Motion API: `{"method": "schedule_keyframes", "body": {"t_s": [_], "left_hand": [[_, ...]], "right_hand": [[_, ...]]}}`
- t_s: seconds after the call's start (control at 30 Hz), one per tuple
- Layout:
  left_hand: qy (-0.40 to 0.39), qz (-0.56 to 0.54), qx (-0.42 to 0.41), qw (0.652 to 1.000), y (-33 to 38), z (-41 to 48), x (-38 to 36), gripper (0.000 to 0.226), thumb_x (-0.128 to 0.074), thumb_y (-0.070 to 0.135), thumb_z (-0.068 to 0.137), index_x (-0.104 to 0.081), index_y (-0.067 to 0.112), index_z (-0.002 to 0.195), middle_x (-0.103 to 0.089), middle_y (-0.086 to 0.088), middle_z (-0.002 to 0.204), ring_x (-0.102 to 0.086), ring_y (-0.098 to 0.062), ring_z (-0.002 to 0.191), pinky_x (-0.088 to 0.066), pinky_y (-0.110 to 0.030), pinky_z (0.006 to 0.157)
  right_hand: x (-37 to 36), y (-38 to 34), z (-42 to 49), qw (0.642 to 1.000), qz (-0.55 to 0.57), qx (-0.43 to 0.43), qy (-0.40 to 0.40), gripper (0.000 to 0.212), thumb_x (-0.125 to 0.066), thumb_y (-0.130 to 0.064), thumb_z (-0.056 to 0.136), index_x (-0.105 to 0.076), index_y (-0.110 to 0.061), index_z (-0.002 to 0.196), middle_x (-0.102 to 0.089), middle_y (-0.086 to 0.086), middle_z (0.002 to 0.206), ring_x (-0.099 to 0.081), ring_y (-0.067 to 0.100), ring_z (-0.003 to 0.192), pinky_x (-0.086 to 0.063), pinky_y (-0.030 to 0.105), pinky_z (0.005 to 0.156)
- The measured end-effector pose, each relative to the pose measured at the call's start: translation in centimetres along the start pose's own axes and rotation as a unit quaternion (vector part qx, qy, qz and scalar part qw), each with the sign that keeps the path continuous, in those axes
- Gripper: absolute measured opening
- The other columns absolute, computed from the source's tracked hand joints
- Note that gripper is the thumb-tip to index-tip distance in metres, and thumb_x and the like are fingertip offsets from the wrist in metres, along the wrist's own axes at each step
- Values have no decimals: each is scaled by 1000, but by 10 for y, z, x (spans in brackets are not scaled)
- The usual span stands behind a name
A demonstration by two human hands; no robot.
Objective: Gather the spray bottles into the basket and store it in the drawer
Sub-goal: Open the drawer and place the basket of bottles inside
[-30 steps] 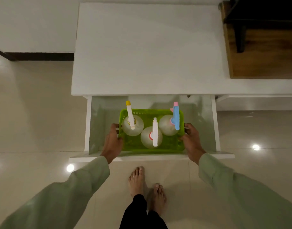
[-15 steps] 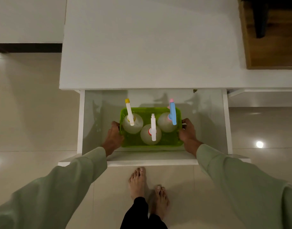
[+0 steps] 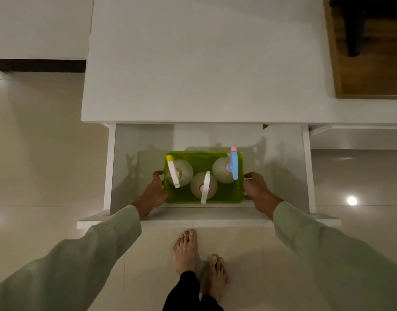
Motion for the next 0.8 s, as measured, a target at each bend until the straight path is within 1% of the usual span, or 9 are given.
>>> {"method": "schedule_keyframes", "body": {"t_s": [0.07, 0.17, 0.27, 0.33, 0.4, 0.47, 0.63, 0.7, 0.8], "left_hand": [[32, 42, -19, 998, 10, -18, 4, 72, -64, 4, 88, -26, 17, 148, -58, -15, 126, -64, -38, 103, -55, -44, 81], [83, 97, -92, 988, 25, -65, 10, 53, -65, 11, 90, -43, 12, 139, -63, -17, 129, -63, -38, 113, -54, -43, 90], [79, 135, -177, 972, 35, -125, 0, 39, -57, 30, 97, -50, 16, 134, -64, -7, 131, -64, -29, 115, -52, -40, 95], [68, 201, -218, 953, 37, -156, -10, 46, -50, 46, 98, -50, 23, 137, -62, 0, 136, -62, -21, 120, -46, -38, 103], [53, 303, -256, 916, 36, -170, -22, 53, -48, 54, 96, -47, 28, 143, -58, 6, 142, -54, -15, 130, -33, -35, 113], [51, 371, -280, 884, 35, -171, -25, 52, -48, 52, 97, -46, 32, 144, -54, 10, 145, -48, -12, 136, -27, -32, 116], [56, 404, -325, 853, 45, -157, -22, 38, -63, 26, 94, -62, 22, 132, -69, -1, 129, -67, -24, 116, -52, -40, 101], [65, 412, -335, 845, 49, -155, -18, 38, -64, 25, 94, -63, 21, 131, -70, -1, 127, -68, -24, 114, -54, -40, 97], [103, 406, -360, 834, 64, -151, -11, 34, -73, 19, 87, -70, 16, 121, -76, -6, 113, -74, -30, 96, -59, -41, 81]], "right_hand": [[9, -7, -25, 999, -49, 20, 8, 48, -52, -4, 89, -53, -5, 137, -60, 20, 130, -62, 37, 112, -55, 46, 89], [17, -18, -77, 985, -138, 104, 10, 35, -51, -2, 87, -62, -1, 121, -68, 21, 119, -64, 40, 109, -53, 45, 93], [11, -20, -133, 960, -185, 208, -22, 40, -53, -14, 95, -61, -14, 134, -68, 10, 132, -63, 30, 121, -50, 42, 102], [1, -18, -165, 920, -248, 297, -61, 44, -52, -31, 100, -54, -21, 143, -64, 1, 139, -60, 21, 125, -46, 35, 104], [-12, -10, -181, 845, -371, 374, -89, 50, -47, -44, 102, -46, -26, 148, -58, -6, 144, -54, 18, 128, -39, 36, 106], [-19, -5, -181, 788, -457, 405, -79, 46, -43, -36, 103, -43, -28, 148, -55, -8, 144, -50, 18, 130, -36, 38, 105], [-26, -7, -172, 742, -532, 408, -17, 46, -47, -4, 92, -50, -24, 133, -61, -3, 124, -57, 25, 111, -42, 40, 92], [-27, -10, -168, 743, -529, 410, 4, 50, -48, 0, 88, -50, -23, 132, -61, -3, 122, -57, 26, 109, -41, 40, 92], [-25, -23, -162, 748, -512, 422, 34, 52, -53, 1, 84, -54, -22, 130, -64, -2, 120, -59, 26, 109, -42, 41, 91]]}}
Point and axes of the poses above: each hand's wrist, its own z-axis towards the middle knuckle, its own x-axis out of the back of the hand, y = z × x, the point moved 6 cm from there along z, towards the middle knuckle
